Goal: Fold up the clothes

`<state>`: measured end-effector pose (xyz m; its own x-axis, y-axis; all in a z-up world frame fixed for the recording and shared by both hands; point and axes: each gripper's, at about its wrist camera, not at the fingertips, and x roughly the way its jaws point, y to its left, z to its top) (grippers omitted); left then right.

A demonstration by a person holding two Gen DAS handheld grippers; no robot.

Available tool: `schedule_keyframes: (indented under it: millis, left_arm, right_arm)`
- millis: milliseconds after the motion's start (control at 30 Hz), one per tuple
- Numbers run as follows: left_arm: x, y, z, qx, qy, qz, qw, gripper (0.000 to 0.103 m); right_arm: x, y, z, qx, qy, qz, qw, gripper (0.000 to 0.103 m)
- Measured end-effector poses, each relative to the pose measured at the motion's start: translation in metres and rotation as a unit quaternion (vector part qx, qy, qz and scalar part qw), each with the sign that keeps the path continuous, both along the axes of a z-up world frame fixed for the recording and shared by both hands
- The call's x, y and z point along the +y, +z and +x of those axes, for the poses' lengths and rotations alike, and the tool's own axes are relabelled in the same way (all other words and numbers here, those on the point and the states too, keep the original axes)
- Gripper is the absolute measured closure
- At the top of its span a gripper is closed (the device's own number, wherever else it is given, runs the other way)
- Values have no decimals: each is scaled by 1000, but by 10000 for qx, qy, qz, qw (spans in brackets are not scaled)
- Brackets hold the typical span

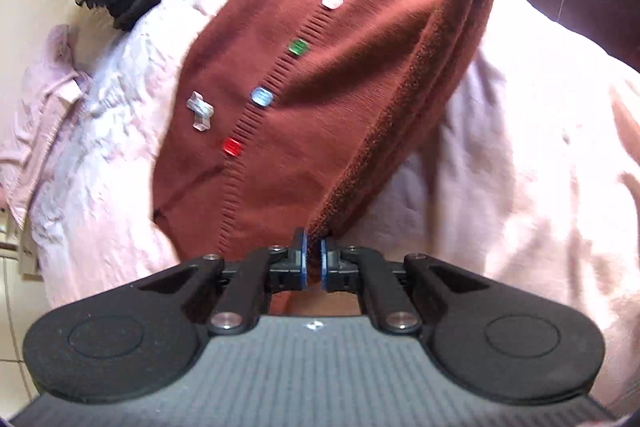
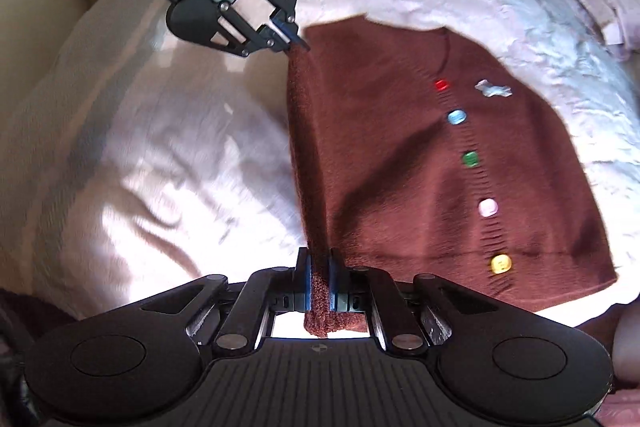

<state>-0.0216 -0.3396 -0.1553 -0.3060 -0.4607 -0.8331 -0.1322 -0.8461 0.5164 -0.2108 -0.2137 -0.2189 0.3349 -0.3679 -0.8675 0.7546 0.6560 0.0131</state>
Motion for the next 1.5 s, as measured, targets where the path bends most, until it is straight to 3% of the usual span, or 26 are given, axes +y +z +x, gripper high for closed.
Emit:
schedule_keyframes:
  millis: [167, 333, 500, 633, 800, 900, 967, 1000, 1067, 1133, 1267, 1433, 1500]
  left_arm:
    - [-56, 50, -69, 13, -182, -256, 9995, 98]
    - [-121, 33, -150, -213, -326, 55, 9992, 98]
    - [-186, 12, -231, -447, -463, 391, 9972, 98]
    - [-210, -8, -249, -493, -293, 625, 9964, 98]
    - [-238, -34, -267, -538, -57, 913, 9944, 97]
    - [-255, -50, -278, -565, 84, 1086, 9924, 83]
    - [-266, -60, -286, -583, 179, 1200, 9909, 74]
    - [-271, -66, -289, -591, 226, 1258, 9900, 74]
    - [-287, -53, -274, -448, 647, 1240, 9892, 74]
    - [-305, -37, -249, -294, 1163, 1311, 9841, 73]
    - [-326, -21, -188, -349, 2087, 1211, 9698, 72]
    - [-325, -21, -120, -310, 3036, 1328, 9430, 69]
    - [-319, -34, -109, -155, 3180, 1451, 9368, 68]
  right_arm:
    - [-40, 43, -48, -324, -482, -295, 9979, 97]
    - [-100, 57, -127, -768, -1197, -285, 9894, 97]
    - [-177, 28, -215, -1319, -1892, 243, 9727, 97]
    - [-215, -21, -268, -1645, -2311, 837, 9553, 97]
    - [-232, -73, -299, -1762, -2736, 1313, 9364, 96]
    - [-232, -78, -311, -1749, -2911, 1310, 9314, 96]
    - [-230, -74, -316, -1539, -3052, 1289, 9309, 90]
    - [-228, -71, -317, -1360, -3123, 1236, 9320, 84]
    - [-227, -59, -319, -1210, -3184, 1073, 9341, 71]
    - [-227, -44, -320, -1227, -3133, 880, 9376, 49]
    - [-244, -25, -304, -1352, -2655, 703, 9520, 46]
    - [-279, -33, -264, -1517, -2050, 1013, 9616, 46]
    - [-290, -40, -250, -1565, -1935, 1073, 9626, 46]
